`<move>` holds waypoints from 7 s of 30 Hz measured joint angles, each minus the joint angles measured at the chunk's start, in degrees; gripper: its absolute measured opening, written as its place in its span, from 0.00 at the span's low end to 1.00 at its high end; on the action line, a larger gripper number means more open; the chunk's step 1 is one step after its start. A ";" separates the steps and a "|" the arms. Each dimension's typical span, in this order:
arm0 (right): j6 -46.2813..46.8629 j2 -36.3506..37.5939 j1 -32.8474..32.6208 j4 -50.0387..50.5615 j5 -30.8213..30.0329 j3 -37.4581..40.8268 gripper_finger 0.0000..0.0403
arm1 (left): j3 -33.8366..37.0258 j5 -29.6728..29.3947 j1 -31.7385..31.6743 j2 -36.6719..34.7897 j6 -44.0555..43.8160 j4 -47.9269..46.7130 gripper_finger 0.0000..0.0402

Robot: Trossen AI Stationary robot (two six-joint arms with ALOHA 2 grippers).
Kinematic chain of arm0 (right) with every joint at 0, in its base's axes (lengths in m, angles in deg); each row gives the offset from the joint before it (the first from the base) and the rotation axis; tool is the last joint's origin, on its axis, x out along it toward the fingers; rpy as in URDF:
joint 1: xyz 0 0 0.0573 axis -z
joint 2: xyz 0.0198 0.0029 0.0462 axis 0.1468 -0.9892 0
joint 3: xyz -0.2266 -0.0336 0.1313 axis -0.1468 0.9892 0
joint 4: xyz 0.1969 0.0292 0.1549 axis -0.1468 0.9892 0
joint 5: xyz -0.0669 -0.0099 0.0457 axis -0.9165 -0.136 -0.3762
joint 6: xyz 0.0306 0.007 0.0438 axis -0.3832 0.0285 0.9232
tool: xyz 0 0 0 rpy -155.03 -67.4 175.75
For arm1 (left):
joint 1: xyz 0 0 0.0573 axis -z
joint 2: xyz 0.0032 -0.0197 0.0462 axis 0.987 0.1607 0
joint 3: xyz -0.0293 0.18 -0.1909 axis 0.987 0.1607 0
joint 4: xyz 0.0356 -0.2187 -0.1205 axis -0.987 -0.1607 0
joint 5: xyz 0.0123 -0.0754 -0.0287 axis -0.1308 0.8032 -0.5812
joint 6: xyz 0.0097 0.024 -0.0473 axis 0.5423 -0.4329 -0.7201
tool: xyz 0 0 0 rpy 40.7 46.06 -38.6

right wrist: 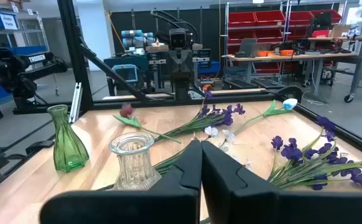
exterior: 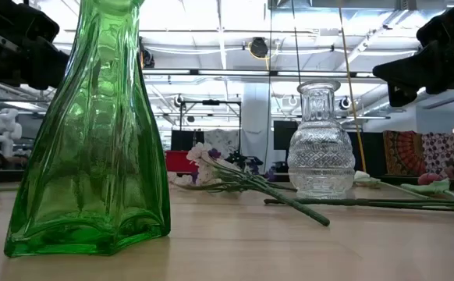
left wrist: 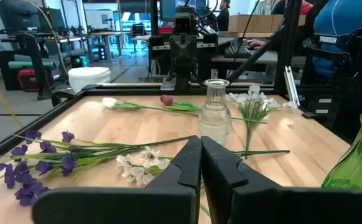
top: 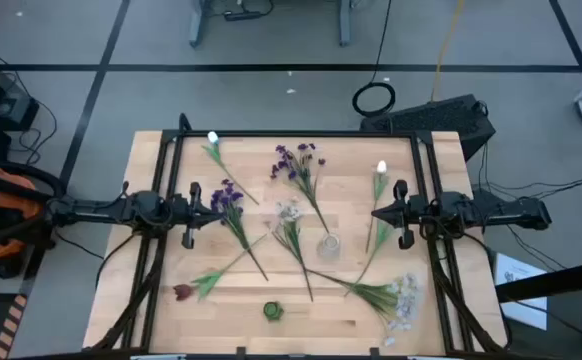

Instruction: Sort flowers into vase by color

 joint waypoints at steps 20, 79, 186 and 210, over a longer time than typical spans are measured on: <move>0.00 0.00 0.01 -0.02 0.00 0.00 0.00 | 0.00 0.00 0.01 0.02 0.02 -0.02 0.04; -0.01 0.01 0.00 -1.48 -10.27 -0.02 0.00 | -0.02 -0.02 0.00 0.02 0.00 0.16 0.04; -0.01 -0.43 0.02 -1.49 -10.32 -0.02 0.00 | -92.30 6.58 -0.67 122.20 -88.10 -46.92 0.28; 0.01 -1.10 0.01 -1.49 -10.30 -0.02 0.00 | -92.11 -28.92 -0.25 94.98 -55.16 -53.96 0.02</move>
